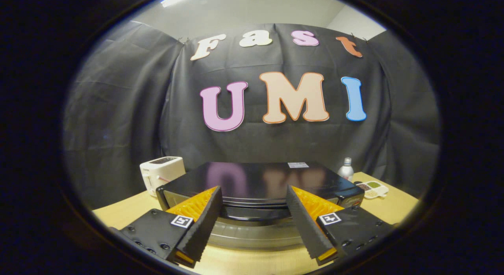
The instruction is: Open the toaster oven, put the food inside, and close the toaster oven door.
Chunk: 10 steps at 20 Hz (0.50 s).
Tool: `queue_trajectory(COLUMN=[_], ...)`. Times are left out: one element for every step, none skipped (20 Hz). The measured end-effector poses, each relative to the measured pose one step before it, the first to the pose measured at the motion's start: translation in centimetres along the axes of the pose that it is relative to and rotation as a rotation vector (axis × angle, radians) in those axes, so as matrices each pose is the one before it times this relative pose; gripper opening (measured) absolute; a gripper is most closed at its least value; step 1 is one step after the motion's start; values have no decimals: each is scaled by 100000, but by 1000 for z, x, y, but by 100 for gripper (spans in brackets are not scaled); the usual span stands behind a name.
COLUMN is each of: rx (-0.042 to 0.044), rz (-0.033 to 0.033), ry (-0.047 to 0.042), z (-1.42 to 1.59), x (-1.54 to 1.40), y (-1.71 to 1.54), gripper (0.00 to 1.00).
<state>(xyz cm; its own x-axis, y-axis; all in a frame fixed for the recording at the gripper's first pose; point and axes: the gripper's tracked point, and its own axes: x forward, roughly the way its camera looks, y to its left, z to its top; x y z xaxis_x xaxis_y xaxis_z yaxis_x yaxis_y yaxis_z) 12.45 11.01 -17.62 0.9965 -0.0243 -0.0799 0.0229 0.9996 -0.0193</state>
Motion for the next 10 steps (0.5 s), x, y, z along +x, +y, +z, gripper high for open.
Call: queue_trajectory(rx=[1243, 2383, 2497, 654, -870, -676, -172, 187, 141, 11], rz=[484, 80, 177, 410, 494, 182, 149, 205, 376, 364], ry=[488, -1145, -1345, -1873, -1908, -1863, -1334, -456, -309, 174], z=[-357, 28, 10, 112, 140, 68, -121, -14, -160, -45], x=[-188, -113, -83, -72, -238, -331, -286, -363, -466, -447], y=[-106, -61, -59, 29, 111, -23, -34, -21, 72, 24], gripper=[99, 99, 99, 99, 99, 99, 100, 100, 100, 100])
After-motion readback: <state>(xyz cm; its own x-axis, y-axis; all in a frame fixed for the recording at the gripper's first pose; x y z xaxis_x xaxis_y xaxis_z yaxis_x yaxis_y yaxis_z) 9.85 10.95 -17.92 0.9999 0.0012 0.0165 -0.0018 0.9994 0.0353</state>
